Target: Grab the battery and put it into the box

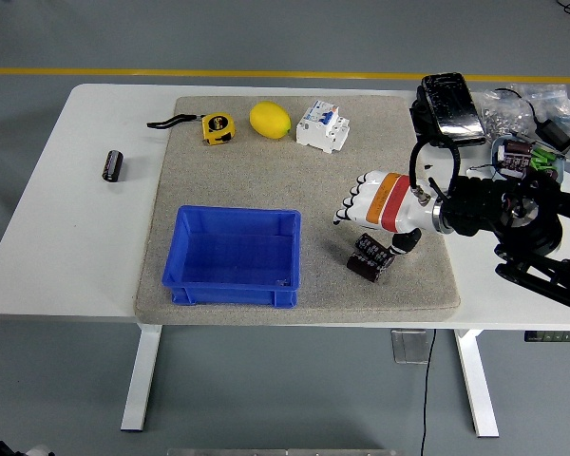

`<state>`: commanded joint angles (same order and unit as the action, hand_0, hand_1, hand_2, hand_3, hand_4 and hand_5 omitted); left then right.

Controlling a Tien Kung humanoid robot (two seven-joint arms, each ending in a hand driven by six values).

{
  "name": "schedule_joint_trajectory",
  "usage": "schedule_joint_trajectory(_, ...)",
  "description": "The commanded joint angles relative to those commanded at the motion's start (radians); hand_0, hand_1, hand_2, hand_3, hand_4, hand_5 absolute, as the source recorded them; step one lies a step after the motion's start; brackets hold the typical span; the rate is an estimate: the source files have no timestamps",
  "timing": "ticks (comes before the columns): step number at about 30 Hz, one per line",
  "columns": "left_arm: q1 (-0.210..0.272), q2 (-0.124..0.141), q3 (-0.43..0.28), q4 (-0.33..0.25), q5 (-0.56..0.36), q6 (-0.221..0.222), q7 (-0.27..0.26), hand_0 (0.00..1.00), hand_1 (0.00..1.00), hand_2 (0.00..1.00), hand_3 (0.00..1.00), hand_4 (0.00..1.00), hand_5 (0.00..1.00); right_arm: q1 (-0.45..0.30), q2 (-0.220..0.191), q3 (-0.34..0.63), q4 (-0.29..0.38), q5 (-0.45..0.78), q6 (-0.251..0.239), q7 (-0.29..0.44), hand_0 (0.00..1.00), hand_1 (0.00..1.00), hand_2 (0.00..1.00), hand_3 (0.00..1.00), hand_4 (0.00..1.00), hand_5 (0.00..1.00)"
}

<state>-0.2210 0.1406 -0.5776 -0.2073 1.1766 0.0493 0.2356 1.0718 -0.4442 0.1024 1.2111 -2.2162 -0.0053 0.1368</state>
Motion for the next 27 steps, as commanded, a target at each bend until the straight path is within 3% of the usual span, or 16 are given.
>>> schedule_joint_trajectory(27, -0.007, -0.002, 0.004, -0.002, 0.001, 0.002, 0.0, 0.745, 0.73, 0.79, 0.626, 0.625, 0.521, -0.013, 0.035, -0.049, -0.093, 0.0, 0.01, 0.014, 0.734, 0.725, 0.759, 0.812, 0.977, 0.111)
